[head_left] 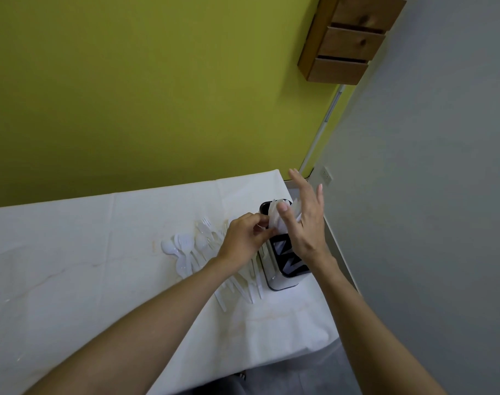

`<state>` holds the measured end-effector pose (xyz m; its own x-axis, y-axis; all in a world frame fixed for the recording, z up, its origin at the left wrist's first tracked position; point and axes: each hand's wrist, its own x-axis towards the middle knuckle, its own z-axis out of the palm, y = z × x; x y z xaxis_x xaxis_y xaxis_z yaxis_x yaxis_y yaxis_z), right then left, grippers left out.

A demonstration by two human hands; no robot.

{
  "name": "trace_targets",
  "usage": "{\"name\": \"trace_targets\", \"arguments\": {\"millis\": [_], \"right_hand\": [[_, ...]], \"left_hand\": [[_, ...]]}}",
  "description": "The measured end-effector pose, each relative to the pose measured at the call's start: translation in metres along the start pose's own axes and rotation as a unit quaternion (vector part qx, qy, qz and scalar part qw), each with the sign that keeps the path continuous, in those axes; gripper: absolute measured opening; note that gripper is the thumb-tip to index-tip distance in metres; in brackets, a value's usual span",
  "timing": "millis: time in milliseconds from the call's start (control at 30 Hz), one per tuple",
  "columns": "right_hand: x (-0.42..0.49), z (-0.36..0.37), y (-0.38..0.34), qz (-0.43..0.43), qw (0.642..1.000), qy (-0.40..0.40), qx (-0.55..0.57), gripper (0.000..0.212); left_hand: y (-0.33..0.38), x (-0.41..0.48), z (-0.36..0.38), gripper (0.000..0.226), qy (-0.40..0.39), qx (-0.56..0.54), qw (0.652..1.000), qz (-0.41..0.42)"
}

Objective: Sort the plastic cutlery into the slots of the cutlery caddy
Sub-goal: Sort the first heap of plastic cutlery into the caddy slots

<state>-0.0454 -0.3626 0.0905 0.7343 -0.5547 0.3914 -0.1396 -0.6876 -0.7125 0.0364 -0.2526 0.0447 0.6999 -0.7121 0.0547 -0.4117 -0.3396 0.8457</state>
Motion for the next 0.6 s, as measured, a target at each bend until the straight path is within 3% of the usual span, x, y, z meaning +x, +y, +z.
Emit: {"name": "trace_targets", "arguments": {"millis": [133, 300, 367, 433, 600], "right_hand": [[0.0, 0.0, 0.004, -0.028, 1.0, -0.004, -0.012, 0.081], [0.002, 0.008, 0.02, -0.022, 0.996, 0.024, -0.08, 0.044], [0.001, 0.012, 0.03, -0.007, 0.992, -0.003, -0.123, 0.038], [-0.002, 0.013, 0.035, 0.016, 0.986, -0.055, -0.155, 0.038], [-0.011, 0.013, 0.028, -0.067, 0.974, -0.05, -0.211, 0.054]], "left_hand": [[0.0, 0.005, 0.002, 0.034, 0.003, 0.021, 1.0, -0.01], [-0.004, 0.003, 0.002, 0.034, 0.009, 0.013, 1.0, -0.026], [-0.007, 0.0, 0.002, 0.032, -0.003, -0.009, 0.999, -0.03], [-0.009, -0.003, 0.002, 0.029, -0.013, -0.017, 0.999, -0.027], [-0.014, -0.007, -0.004, 0.026, -0.011, -0.016, 1.0, -0.017]]}}
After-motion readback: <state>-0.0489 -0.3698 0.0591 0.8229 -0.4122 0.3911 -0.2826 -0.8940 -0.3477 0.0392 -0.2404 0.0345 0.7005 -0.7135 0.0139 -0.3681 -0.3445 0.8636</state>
